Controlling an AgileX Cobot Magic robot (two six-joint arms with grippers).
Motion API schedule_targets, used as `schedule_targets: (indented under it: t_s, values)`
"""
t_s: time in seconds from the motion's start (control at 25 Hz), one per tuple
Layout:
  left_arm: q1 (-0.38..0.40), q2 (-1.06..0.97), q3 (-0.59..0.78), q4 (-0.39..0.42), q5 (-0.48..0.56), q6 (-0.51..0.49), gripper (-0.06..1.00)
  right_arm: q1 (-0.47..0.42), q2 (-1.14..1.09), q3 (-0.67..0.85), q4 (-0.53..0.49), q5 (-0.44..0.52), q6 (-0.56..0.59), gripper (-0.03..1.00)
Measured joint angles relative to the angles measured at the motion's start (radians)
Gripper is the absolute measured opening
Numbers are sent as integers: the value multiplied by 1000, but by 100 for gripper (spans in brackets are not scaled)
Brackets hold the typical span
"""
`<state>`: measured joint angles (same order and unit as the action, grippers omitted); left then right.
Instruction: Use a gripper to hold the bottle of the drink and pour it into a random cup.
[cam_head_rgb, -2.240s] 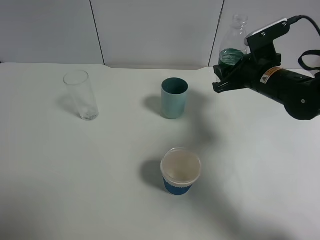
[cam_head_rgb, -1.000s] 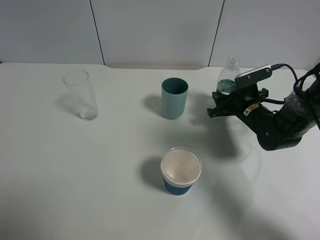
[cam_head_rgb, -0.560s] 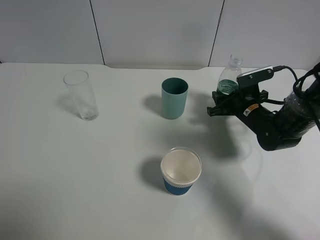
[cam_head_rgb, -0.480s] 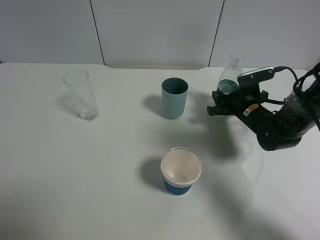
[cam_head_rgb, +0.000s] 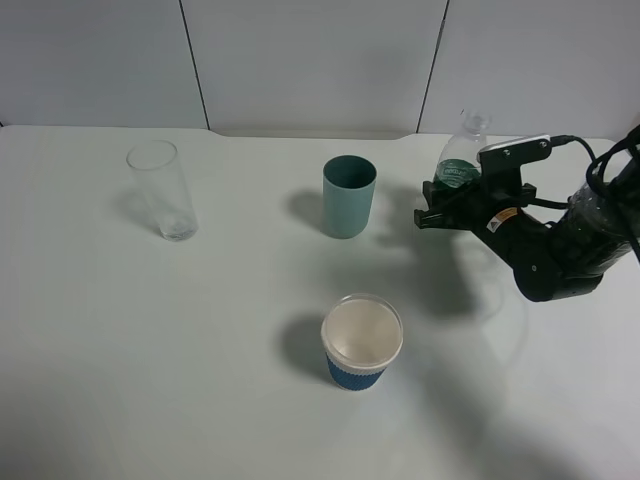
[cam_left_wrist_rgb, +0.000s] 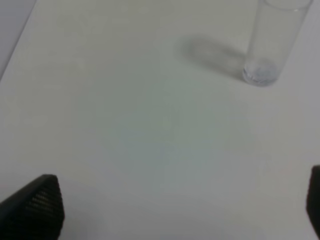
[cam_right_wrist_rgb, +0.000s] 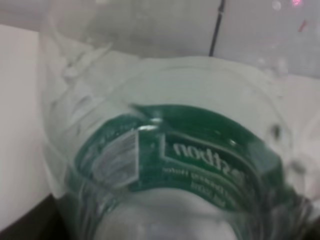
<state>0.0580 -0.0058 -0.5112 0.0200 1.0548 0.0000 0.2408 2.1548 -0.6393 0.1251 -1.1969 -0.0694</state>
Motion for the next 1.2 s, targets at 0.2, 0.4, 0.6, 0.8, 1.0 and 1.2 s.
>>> schedule_targets:
  t_s: [0.2,0.4,0.6,0.8,1.0,1.2]
  values:
    - [0,0,0,0,0,0,98,0,0,0,10,-2,17,86]
    - [0,0,0,0,0,0,98,0,0,1,14,-2,18,90]
    - [0,0,0,0,0,0,98,8,0,5,7,-2,18,90]
    - [0,0,0,0,0,0,98,18,-36,8,4,-2,18,90]
    - [0,0,0,0,0,0,98,18,-132,9,3,7,18,90]
    - [0,0,0,0,0,0,98,18,-238,10,3,80,14,90]
